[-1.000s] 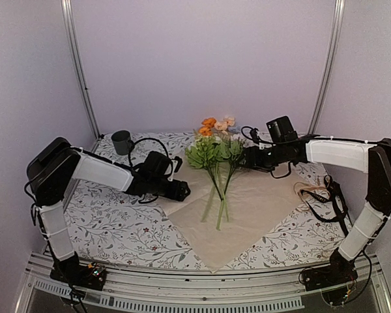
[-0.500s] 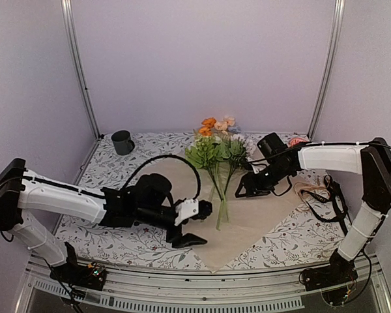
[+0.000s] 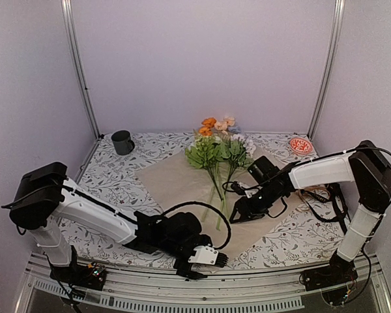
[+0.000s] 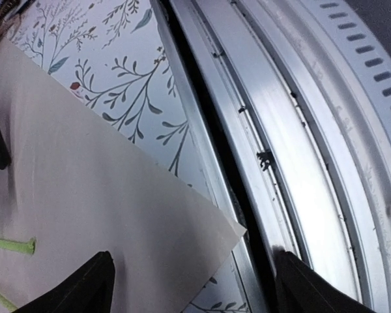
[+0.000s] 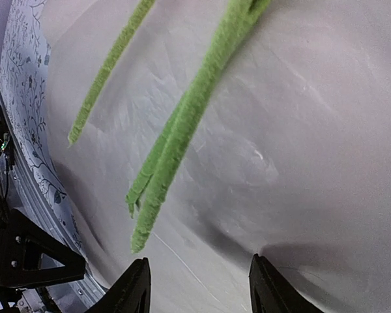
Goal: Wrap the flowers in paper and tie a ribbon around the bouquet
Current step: Pick up the bottom corner of the flattened wrapping paper from the center of the board.
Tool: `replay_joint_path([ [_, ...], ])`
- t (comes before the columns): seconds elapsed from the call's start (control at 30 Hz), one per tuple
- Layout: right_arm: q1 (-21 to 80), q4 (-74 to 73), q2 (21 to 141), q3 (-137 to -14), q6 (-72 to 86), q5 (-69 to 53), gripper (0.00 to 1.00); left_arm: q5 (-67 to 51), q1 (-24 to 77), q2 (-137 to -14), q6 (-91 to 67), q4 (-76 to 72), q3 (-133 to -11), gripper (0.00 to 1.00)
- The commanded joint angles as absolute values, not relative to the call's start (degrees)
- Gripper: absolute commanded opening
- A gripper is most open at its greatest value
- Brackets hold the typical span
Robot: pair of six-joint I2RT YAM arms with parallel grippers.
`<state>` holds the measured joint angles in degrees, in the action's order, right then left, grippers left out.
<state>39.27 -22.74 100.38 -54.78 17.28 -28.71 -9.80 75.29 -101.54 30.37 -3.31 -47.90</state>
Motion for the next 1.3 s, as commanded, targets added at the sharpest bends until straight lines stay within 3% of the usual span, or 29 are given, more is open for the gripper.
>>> replay_joint_path([
  [0.0, 39.1, -16.9, 101.0, -51.8, 19.6, -31.1, 0.52, -3.6, 76.0, -102.9, 34.3, -2.1, -48.0, 0.86],
  [0.6, 39.2, -14.8, 103.6, -49.5, 19.6, -32.0, 0.51, 15.9, 76.0, -101.4, 36.2, -23.7, -44.1, 0.52],
  [0.9, 39.2, -15.9, 103.5, -50.0, 19.0, -32.3, 0.51, 7.7, 75.3, -99.6, 34.5, -21.2, -43.7, 0.32],
  [1.27, 39.1, -16.7, 103.6, -50.4, 18.7, -32.6, 0.51, 1.1, 75.5, -101.4, 32.5, -20.1, -46.0, 0.21],
])
